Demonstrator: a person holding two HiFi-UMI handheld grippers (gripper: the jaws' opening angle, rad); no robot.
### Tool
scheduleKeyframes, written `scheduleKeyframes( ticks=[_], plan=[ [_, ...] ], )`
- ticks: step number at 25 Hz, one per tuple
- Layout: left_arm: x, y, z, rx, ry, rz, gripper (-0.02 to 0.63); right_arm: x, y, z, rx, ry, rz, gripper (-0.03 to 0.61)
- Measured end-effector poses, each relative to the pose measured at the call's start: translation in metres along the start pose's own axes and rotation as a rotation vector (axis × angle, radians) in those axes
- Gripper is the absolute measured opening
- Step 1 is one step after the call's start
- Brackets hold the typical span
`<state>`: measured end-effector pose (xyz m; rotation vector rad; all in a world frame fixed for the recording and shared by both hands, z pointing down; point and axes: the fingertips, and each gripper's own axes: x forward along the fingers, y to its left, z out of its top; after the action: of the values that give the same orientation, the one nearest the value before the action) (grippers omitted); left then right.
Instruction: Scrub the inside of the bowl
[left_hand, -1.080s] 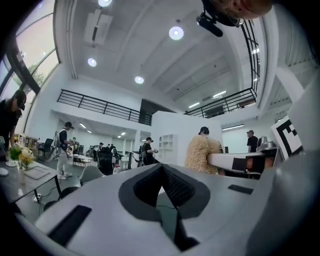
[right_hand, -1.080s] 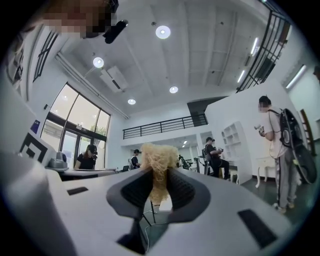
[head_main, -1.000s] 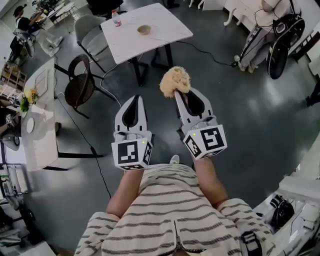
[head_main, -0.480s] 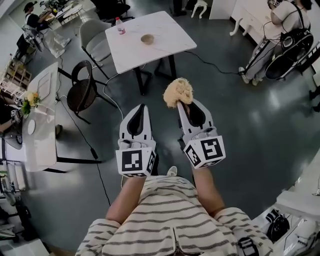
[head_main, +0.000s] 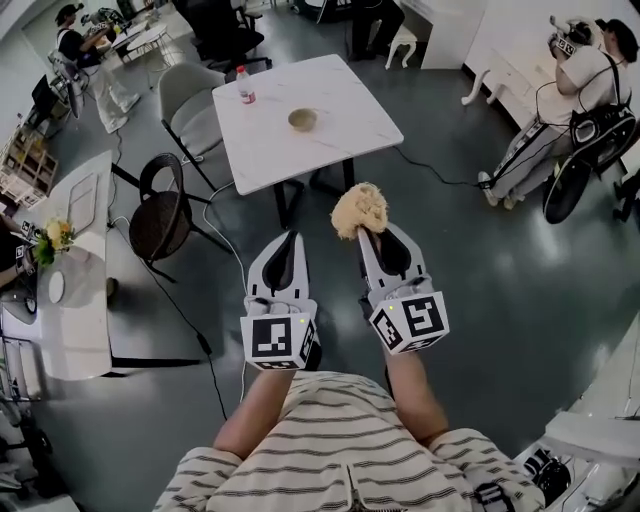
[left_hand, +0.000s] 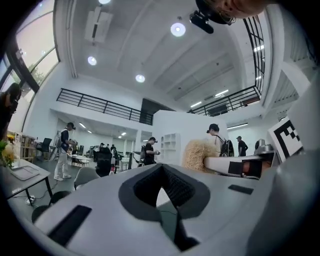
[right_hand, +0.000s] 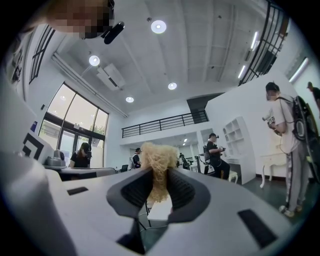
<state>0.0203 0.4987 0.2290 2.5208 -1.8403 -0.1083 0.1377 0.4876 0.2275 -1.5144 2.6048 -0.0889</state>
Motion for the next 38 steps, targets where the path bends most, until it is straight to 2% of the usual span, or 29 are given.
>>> scheduleKeyframes(
  ticks=[13, 19, 24, 29, 38],
  plan=[
    [0.111, 0.088, 0.010, -0.013, 0.000, -0.031, 0.002, 0.141, -0.015, 0.004, -0.028, 0.017, -0.023, 0.092],
    [0.142, 0.118, 0.015, -0.018, -0.004, -0.047, 0.002, 0.183, -0.021, 0.002, -0.027, 0.023, -0.050, 0.092],
    [0.159, 0.143, 0.009, -0.034, 0.010, -0.051, 0.002, 0.206, -0.015, -0.001, 0.023, 0.026, -0.031, 0.092],
    [0.178, 0.152, 0.001, -0.049, 0.024, -0.067, 0.002, 0.221, -0.018, -0.004, 0.010, 0.036, -0.037, 0.092],
    [0.238, 0.164, -0.011, -0.041, 0.027, -0.071, 0.002, 0.273, -0.058, -0.018, 0.021, 0.033, -0.041, 0.092]
  ],
)
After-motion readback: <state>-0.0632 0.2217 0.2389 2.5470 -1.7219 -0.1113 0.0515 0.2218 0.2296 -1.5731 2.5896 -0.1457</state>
